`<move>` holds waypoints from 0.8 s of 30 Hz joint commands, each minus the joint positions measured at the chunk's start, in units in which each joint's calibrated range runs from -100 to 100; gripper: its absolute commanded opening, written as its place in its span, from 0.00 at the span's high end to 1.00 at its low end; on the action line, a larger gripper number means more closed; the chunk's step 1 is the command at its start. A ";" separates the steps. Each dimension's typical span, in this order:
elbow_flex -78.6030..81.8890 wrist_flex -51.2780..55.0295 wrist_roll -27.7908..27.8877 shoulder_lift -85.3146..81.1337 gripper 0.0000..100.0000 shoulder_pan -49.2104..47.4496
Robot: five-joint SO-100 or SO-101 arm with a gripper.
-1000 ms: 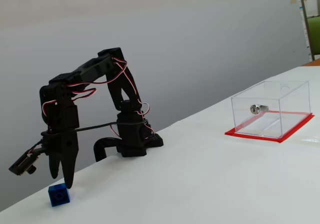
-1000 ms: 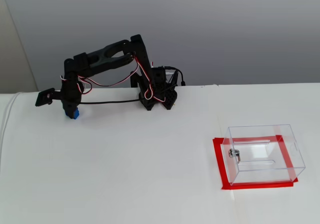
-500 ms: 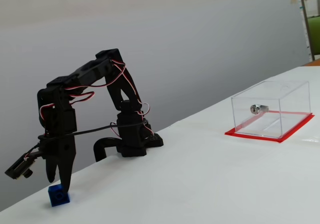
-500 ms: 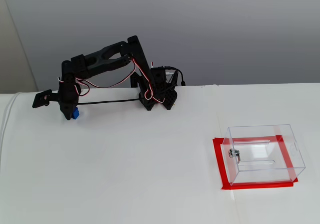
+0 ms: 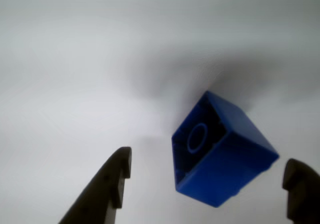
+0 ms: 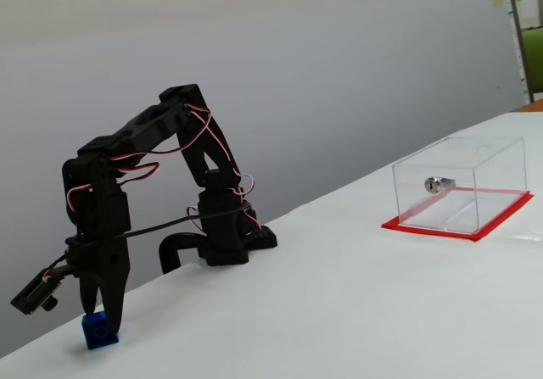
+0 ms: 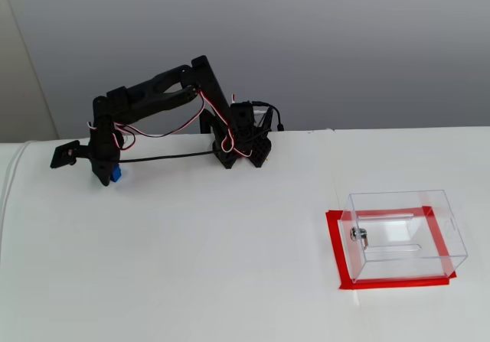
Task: Pick the blue lego brick and place it into the transparent box
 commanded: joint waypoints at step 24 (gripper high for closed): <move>-4.42 -1.87 -0.34 0.40 0.79 0.39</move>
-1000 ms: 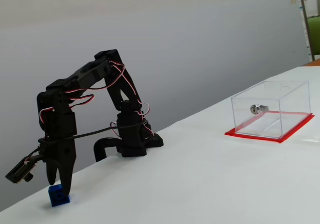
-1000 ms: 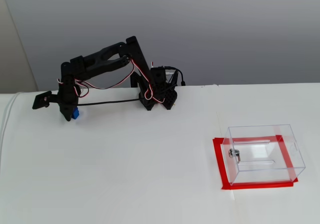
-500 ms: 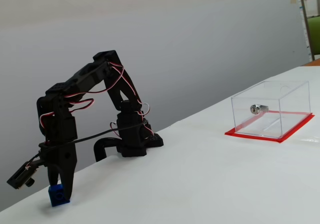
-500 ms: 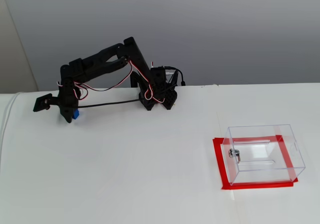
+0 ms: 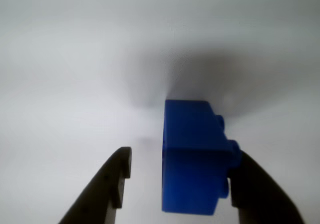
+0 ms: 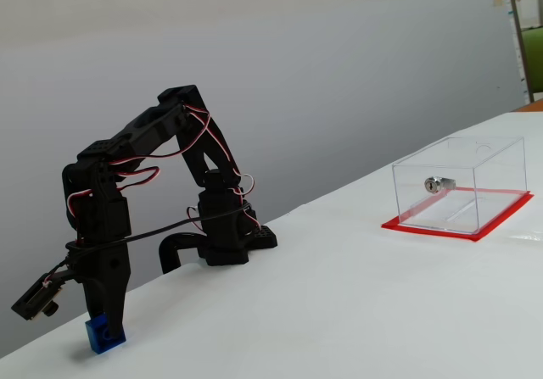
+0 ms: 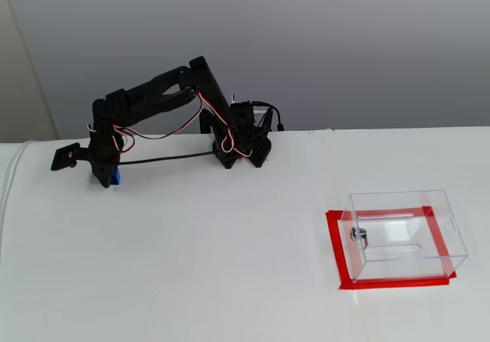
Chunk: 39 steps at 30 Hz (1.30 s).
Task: Pick the blue lego brick and place it into the transparent box
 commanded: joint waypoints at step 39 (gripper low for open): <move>-7.50 -0.14 -0.39 -22.09 0.98 -7.89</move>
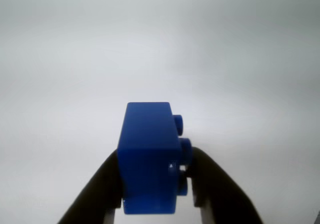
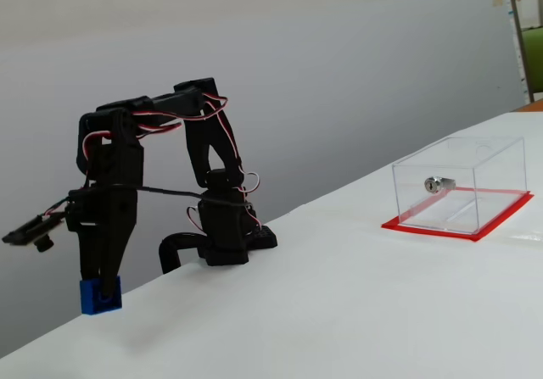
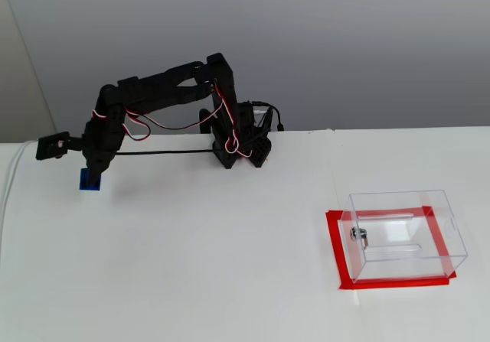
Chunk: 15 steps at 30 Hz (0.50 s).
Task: Pick the blue lego brick and place it into the transparent box
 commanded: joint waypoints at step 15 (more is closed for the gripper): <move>-2.87 -0.31 -0.44 -25.70 0.98 -2.08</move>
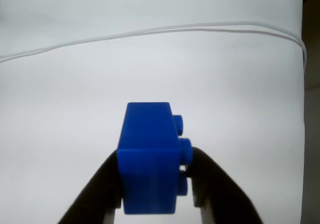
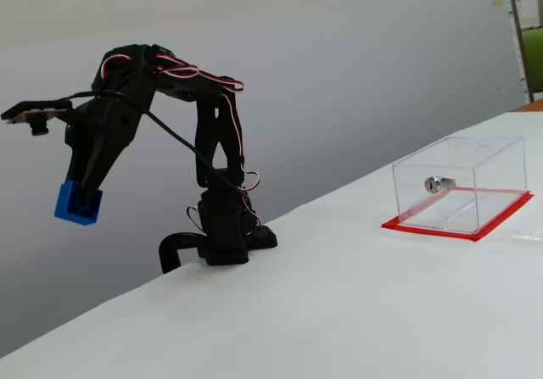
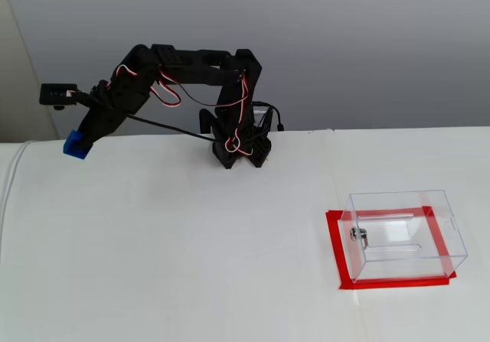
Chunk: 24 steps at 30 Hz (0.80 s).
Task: Pick the blue lego brick and place it into the transparent box
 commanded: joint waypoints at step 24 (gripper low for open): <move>1.66 -0.49 -0.49 -22.29 0.98 -44.80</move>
